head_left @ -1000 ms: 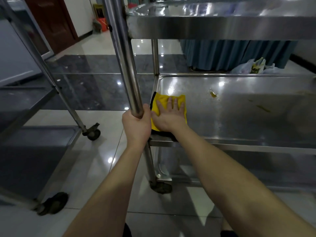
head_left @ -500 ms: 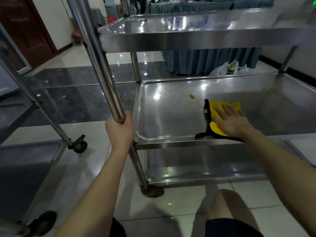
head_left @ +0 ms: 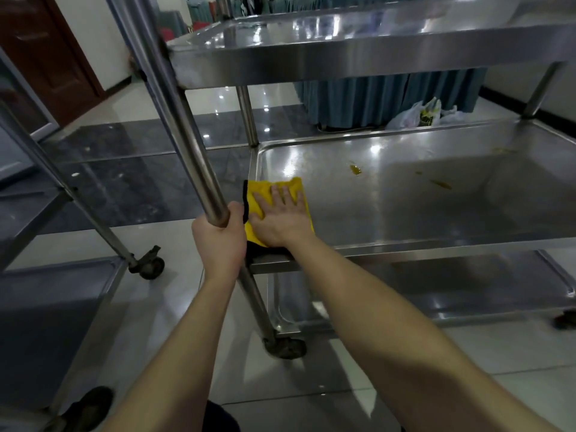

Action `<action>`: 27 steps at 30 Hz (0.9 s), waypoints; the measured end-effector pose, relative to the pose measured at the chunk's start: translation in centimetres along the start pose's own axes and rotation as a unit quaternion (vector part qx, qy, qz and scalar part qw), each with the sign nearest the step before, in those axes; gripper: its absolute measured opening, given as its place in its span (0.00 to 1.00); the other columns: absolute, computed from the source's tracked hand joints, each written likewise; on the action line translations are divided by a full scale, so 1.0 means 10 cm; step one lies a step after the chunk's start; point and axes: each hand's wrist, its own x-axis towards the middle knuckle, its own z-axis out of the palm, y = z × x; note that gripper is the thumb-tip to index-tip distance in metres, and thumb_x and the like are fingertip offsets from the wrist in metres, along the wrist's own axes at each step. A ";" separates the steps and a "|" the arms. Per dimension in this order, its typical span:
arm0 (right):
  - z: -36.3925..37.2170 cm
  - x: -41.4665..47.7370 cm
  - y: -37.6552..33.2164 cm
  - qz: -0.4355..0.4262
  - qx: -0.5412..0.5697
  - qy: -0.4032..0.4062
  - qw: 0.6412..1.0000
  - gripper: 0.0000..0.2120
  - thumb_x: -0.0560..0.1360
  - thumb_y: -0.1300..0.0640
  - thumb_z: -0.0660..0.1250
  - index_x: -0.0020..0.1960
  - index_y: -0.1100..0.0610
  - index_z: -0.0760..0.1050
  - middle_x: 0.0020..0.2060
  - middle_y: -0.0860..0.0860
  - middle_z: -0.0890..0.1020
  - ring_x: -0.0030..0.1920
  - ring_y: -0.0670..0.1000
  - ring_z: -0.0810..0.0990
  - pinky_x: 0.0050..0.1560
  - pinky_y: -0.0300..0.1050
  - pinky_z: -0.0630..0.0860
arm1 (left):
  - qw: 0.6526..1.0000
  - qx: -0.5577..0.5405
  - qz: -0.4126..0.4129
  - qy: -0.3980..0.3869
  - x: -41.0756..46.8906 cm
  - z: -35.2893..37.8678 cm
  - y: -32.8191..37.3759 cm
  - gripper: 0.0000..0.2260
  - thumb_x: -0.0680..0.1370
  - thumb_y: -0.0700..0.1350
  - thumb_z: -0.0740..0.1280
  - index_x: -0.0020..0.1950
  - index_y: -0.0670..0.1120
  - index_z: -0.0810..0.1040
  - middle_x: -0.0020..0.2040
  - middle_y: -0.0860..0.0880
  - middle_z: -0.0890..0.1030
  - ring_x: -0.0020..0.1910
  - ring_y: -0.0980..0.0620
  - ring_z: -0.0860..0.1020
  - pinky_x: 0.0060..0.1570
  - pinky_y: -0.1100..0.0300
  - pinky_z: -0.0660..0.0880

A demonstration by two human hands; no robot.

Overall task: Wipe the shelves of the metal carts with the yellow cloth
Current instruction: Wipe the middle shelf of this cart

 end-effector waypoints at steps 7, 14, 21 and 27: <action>-0.26 -0.26 1.20 0.003 -0.008 -0.009 1.000 0.32 0.84 0.34 0.44 0.86 0.38 0.47 0.87 0.46 0.46 0.86 0.51 0.43 0.83 0.63 0.38 | 1.000 -0.001 -0.003 0.014 -0.02 0.01 0.00 0.18 0.77 0.53 0.70 0.33 0.46 0.71 0.26 0.46 0.72 0.25 0.46 0.74 0.29 0.51 0.73; -0.74 -1.08 3.39 0.122 -0.029 0.004 0.992 0.31 0.85 0.33 0.45 0.86 0.38 0.46 0.87 0.46 0.47 0.86 0.50 0.44 0.84 0.59 0.42 | 0.996 0.072 0.003 0.050 -0.10 0.01 0.06 0.21 0.79 0.62 0.72 0.45 0.43 0.81 0.36 0.48 0.85 0.34 0.53 0.83 0.45 0.51 0.82; -0.72 -1.13 3.35 0.110 -0.015 0.010 0.994 0.42 0.78 0.21 0.43 0.87 0.39 0.46 0.87 0.49 0.46 0.86 0.54 0.44 0.83 0.65 0.42 | 0.936 0.236 0.239 0.108 -1.32 0.66 0.06 0.14 0.80 0.51 0.73 0.59 0.45 0.74 0.55 0.43 0.76 0.55 0.40 0.76 0.57 0.40 0.75; -0.70 -1.10 3.32 0.104 -0.013 0.002 0.994 0.44 0.76 0.21 0.42 0.87 0.39 0.44 0.87 0.50 0.44 0.86 0.55 0.41 0.82 0.68 0.39 | 0.865 0.372 0.273 -0.199 -1.58 1.94 0.33 0.25 0.87 0.58 0.54 0.72 0.43 0.78 0.70 0.42 0.79 0.69 0.39 0.76 0.72 0.42 0.71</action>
